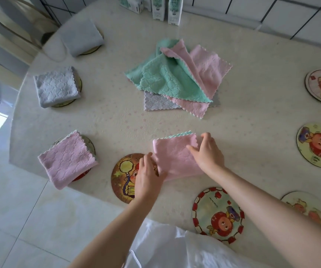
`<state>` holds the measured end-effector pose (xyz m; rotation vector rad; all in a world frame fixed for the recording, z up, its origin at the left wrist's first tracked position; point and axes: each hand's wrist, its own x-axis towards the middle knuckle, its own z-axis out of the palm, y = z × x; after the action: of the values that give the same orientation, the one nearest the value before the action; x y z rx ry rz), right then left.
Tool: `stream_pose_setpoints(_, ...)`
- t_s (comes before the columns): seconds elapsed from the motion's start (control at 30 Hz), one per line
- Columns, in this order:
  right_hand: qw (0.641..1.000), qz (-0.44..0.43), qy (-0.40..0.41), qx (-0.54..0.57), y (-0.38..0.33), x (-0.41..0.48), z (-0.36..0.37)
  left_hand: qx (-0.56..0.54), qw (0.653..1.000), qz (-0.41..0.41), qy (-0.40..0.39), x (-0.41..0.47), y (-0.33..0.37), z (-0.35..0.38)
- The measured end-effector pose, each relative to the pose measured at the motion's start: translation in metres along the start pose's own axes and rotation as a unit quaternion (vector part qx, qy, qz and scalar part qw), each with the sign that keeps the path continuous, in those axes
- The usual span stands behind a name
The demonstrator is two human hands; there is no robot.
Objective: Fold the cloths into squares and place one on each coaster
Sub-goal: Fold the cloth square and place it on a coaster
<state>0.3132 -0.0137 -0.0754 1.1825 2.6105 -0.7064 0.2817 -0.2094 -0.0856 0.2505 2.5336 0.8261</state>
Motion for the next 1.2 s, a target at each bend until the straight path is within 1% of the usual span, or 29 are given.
stream_pose_setpoints(0.03,0.999,-0.032,0.023,-0.024,0.0,-0.01,0.002,0.067,0.996,0.056,0.021,-0.001,-0.002,0.001)
stream_pose_setpoints(0.07,0.995,-0.067,0.04,-0.058,0.0,-0.02,0.005,0.133,0.982,0.129,0.041,-0.001,-0.005,0.003)
stream_pose_setpoints(0.1,0.99,-0.097,0.048,-0.093,0.0,-0.028,0.009,0.18,0.961,0.202,0.053,0.0,-0.008,0.005)
stream_pose_setpoints(0.13,0.985,-0.116,0.052,-0.119,0.001,-0.036,0.013,0.208,0.941,0.262,0.048,0.002,-0.011,0.007)
stream_pose_setpoints(0.17,0.982,-0.121,0.05,-0.133,0.001,-0.041,0.017,0.223,0.926,0.302,0.033,0.004,-0.013,0.008)
stream_pose_setpoints(0.2,0.983,-0.116,0.042,-0.135,0.003,-0.045,0.021,0.232,0.92,0.316,0.016,0.007,-0.016,0.009)
stream_pose_setpoints(0.33,0.996,-0.035,0.006,-0.082,0.013,-0.052,0.023,0.254,0.932,0.253,-0.052,0.015,-0.023,0.002)
stream_pose_setpoints(0.47,1.0,0.012,-0.012,-0.022,0.021,-0.052,0.018,0.247,0.943,0.212,-0.071,0.027,-0.019,-0.003)
stream_pose_setpoints(0.57,0.998,0.046,-0.035,0.025,0.022,-0.049,0.017,0.208,0.963,0.162,-0.059,0.036,-0.007,-0.003)
stream_pose_setpoints(0.63,0.994,0.069,-0.052,0.06,0.022,-0.045,0.017,0.175,0.975,0.132,-0.047,0.043,0.004,-0.004)
stream_pose_setpoints(0.7,0.986,0.098,-0.073,0.112,0.019,-0.041,0.016,0.172,0.976,0.128,-0.04,0.05,0.012,-0.005)
stream_pose_setpoints(0.77,0.969,0.133,-0.093,0.184,0.017,-0.039,0.013,0.188,0.973,0.124,-0.047,0.058,0.021,-0.007)
stream_pose_setpoints(0.8,0.959,0.149,-0.1,0.218,0.017,-0.038,0.011,0.177,0.976,0.11,-0.057,0.062,0.026,-0.009)
stream_pose_setpoints(0.83,0.947,0.167,-0.106,0.252,0.017,-0.037,0.01,0.13,0.986,0.077,-0.072,0.067,0.032,-0.011)
stream_pose_setpoints(0.9,0.916,0.202,-0.115,0.328,0.017,-0.037,0.008,-0.015,0.996,-0.022,-0.088,0.077,0.044,-0.017)
stream_pose_setpoints(0.93,0.898,0.217,-0.122,0.364,0.017,-0.037,0.007,-0.073,0.991,-0.068,-0.091,0.081,0.049,-0.02)
stream_pose_setpoints(1.0,0.874,0.233,-0.146,0.401,0.017,-0.038,0.005,-0.138,0.977,-0.13,-0.102,0.086,0.055,-0.026)
stream_pose_setpoints(1.03,0.87,0.238,-0.154,0.403,0.017,-0.038,0.004,-0.165,0.968,-0.153,-0.111,0.087,0.055,-0.028)
stream_pose_setpoints(1.1,0.884,0.234,-0.161,0.372,0.018,-0.04,0.001,-0.217,0.95,-0.185,-0.129,0.084,0.054,-0.034)
stream_pose_setpoints(1.17,0.895,0.219,-0.162,0.354,0.017,-0.041,0.0,-0.267,0.936,-0.184,-0.135,0.079,0.048,-0.04)
stream_pose_setpoints(1.2,0.89,0.217,-0.167,0.364,0.015,-0.043,-0.001,-0.291,0.93,-0.179,-0.137,0.075,0.044,-0.045)
